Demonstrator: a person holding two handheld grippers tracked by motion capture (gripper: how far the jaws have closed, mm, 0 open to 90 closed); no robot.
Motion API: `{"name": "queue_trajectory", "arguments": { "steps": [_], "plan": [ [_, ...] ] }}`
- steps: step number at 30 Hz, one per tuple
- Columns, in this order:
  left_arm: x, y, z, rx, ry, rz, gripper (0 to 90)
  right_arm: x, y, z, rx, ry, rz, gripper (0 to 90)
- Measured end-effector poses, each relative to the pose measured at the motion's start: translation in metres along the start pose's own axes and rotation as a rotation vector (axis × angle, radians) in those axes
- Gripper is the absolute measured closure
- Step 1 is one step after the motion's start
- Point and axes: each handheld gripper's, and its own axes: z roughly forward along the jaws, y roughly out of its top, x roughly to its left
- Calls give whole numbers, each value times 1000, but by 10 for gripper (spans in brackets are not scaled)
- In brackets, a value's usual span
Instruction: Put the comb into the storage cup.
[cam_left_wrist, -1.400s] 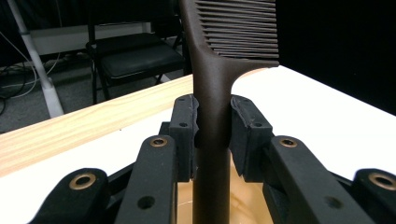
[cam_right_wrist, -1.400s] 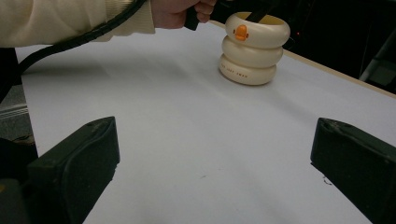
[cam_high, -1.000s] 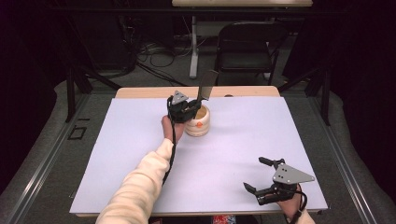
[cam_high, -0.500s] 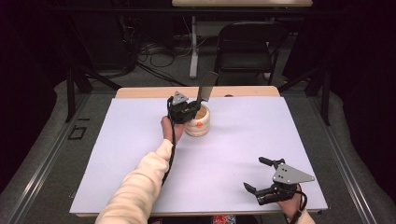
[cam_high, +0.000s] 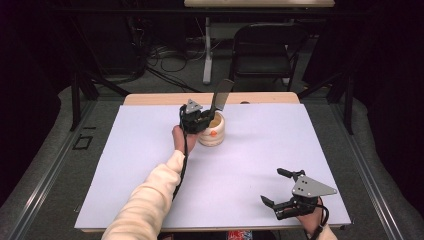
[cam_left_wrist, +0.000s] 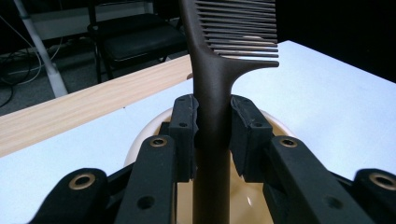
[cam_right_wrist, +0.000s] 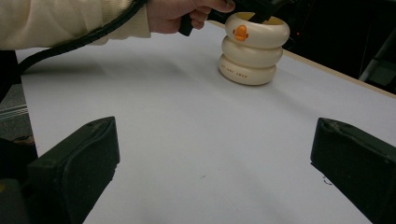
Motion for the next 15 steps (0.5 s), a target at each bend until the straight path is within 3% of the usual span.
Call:
{"name": "queue_trajectory", "arguments": {
  "steps": [11, 15],
  "plan": [
    [-2, 0, 2, 22, 12, 19, 711, 0, 0, 0, 0, 0, 0, 6],
    [-5, 2, -2, 11, 26, 35, 570, 0, 0, 0, 0, 0, 1, 6]
  ]
}}
